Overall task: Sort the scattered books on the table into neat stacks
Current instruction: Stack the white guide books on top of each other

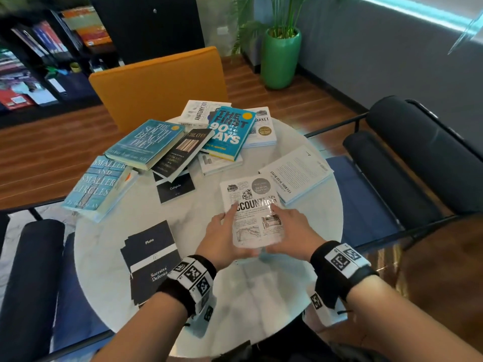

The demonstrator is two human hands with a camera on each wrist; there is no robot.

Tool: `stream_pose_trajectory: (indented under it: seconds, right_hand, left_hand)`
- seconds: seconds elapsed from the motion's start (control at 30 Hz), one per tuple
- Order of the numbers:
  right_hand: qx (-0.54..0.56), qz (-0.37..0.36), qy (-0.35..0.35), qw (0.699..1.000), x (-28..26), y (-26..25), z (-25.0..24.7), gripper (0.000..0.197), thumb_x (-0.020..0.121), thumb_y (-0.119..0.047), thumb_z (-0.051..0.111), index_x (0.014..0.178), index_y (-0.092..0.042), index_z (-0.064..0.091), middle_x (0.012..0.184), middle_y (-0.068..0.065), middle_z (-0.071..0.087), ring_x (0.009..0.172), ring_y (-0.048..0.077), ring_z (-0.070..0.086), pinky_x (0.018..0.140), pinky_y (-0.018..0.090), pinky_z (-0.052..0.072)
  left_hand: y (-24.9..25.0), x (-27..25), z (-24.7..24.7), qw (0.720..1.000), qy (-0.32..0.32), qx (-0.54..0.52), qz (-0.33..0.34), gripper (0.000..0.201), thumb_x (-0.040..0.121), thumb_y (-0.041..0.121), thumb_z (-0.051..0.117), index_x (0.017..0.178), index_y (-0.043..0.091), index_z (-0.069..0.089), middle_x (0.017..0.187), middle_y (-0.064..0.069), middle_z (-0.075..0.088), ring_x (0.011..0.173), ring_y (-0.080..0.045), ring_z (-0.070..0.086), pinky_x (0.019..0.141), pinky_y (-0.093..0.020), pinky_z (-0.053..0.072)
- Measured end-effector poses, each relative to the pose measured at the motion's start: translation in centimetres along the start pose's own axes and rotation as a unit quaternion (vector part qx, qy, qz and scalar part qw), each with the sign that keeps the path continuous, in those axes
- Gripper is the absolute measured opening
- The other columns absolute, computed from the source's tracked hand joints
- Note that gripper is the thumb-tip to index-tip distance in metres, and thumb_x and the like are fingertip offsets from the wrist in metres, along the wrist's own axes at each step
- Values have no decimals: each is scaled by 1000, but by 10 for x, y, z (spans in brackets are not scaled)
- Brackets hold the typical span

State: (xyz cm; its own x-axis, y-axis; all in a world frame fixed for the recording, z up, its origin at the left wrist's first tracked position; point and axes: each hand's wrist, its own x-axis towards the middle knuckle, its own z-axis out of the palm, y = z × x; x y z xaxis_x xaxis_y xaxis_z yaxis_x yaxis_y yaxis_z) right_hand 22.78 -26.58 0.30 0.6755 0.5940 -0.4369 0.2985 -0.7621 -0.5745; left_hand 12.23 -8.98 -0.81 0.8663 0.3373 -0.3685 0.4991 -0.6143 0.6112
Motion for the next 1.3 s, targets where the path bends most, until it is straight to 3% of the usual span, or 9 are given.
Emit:
stream_pose_trajectory:
  seconds: [0.13,0.37,0.47,0.53,0.63,0.83,0.97,1.13,1.3]
  right_hand:
    - [-70,-22,9,997,-4,4,9,93,82,-16,67,153,-27,8,149,9,25,139,26,19,113,38,32]
    - [-83,-40,50,994,-7,10,16,82,86,-18,61,152,-29,13,144,8,32,133,24,29,105,39,42]
    - [-70,-51,49,995,-7,11,13,87,82,-27,66,151,-31,14,145,5,31,134,22,27,106,38,41]
    - [-67,-56,36,995,-7,12,4,93,74,-50,70,150,-32,18,142,2,36,132,21,29,107,38,39]
    - [-14,-38,51,998,-2,13,-19,90,73,-79,51,147,-36,26,130,-3,52,125,18,39,102,42,42]
    - [10,71,143,987,59,46,-78,45,89,-42,61,126,-18,55,124,6,58,112,21,57,95,34,44]
    - [-47,125,149,980,107,68,-105,65,86,-45,65,137,-9,48,135,15,50,125,31,48,103,39,41]
    - [-79,175,128,973,161,95,-116,96,64,-74,67,133,-11,46,124,18,50,120,35,46,100,42,42]
    - [-82,228,94,966,180,112,-121,100,67,-72,67,134,-3,41,132,20,42,122,35,44,101,44,39]
  left_hand:
    - [2,-6,2,999,-8,52,-10,117,63,31,87,153,31,13,150,-4,21,139,-21,26,112,-34,35]
    - [4,-11,8,997,19,74,5,111,66,31,82,152,28,13,145,-5,25,132,-21,37,104,-35,45]
    - [5,-11,5,994,15,106,4,113,64,41,82,151,29,12,145,-4,26,132,-19,36,99,-35,48]
    - [8,-10,-1,989,2,148,3,115,60,62,77,151,31,13,144,-1,28,133,-18,34,98,-37,48]
    - [14,-6,-14,985,-7,174,-10,103,62,85,56,147,35,24,140,2,38,131,-16,37,97,-37,44]
    - [10,13,-15,993,55,-13,-102,66,87,65,47,136,25,32,128,2,55,99,-14,60,83,-35,49]
    - [5,20,-1,980,50,-112,-157,67,90,59,48,143,21,29,125,-1,54,104,-18,59,96,-39,48]
    - [3,24,11,962,80,-186,-184,64,89,58,52,138,20,36,117,4,56,98,-12,61,89,-35,49]
    - [1,24,17,953,84,-219,-189,60,87,60,51,132,22,43,112,7,63,92,-8,68,83,-31,54]
